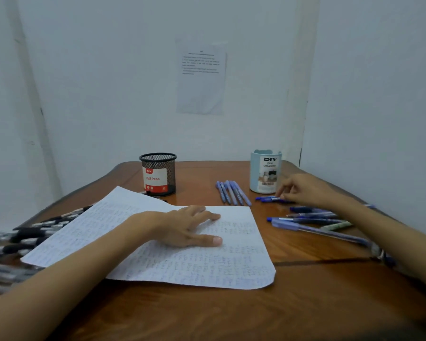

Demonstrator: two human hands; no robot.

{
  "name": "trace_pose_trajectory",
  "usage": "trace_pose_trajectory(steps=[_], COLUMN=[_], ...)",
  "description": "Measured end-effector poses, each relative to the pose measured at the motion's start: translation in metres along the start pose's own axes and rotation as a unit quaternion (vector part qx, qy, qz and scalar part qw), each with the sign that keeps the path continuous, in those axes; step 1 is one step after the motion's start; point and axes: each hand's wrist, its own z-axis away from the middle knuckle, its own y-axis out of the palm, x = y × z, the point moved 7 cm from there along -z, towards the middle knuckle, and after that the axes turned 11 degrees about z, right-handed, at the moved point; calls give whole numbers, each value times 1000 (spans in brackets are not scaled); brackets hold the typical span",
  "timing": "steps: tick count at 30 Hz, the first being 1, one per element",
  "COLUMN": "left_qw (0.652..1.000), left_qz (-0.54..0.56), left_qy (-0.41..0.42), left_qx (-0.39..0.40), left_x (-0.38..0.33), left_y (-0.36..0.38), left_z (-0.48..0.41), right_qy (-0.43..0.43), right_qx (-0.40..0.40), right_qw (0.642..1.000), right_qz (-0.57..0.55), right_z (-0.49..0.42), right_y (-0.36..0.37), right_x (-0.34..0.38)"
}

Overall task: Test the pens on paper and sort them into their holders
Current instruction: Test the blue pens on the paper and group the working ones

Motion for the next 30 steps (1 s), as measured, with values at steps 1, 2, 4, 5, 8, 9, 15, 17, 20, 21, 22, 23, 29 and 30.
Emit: trace_pose_trajectory(steps=[1, 2, 4, 5, 8, 9, 15, 17, 20, 21, 22, 23, 29, 30], left_qw=[1000, 1000, 999, 998, 992, 991, 993, 995, 995, 995, 994, 994, 993, 993], left_qz=[-4, -2, 21, 35, 66, 69, 54, 52, 52, 58, 65, 71, 78, 73], left_qy=[4, 9, 27, 41, 74, 77, 67, 60, 65, 68, 70, 72, 70, 68], left_qx=[-5, -9, -20, -31, -74, -83, -77, -64, -51, -48, -47, -46, -62, -63], left_x=[-2, -3, -6, -8, -10, -10, -7, -3, -2, -3, -3, -3, 4, 5], left_y=[1, 2, 5, 6, 3, 1, -3, -4, -3, -2, -1, -1, 1, 0], left_z=[-1, -2, -5, -6, -10, -11, -11, -10, -9, -9, -9, -8, -5, -5], right_qy=[-9, -16, -27, -33, -46, -48, -80, -91, -88, -86, -82, -76, -32, -31], right_qx=[5, 6, -3, -11, -21, -23, -2, 9, 4, -2, -10, -22, -12, -12], right_qw=[1000, 1000, 998, 997, 993, 992, 996, 996, 995, 996, 996, 997, 999, 999], right_qz=[5, 17, 48, 66, 110, 112, 31, 22, 36, 32, 24, 9, -10, 4], right_z=[2, 2, -2, -5, -10, -10, -9, -8, -6, -6, -6, -6, -2, -3], right_y=[1, 1, 3, 4, 10, 11, 17, 17, 14, 12, 9, 6, 10, 12], right_x=[-2, -3, -2, -1, 2, 2, 6, 7, 4, 3, 1, -3, -24, -22])
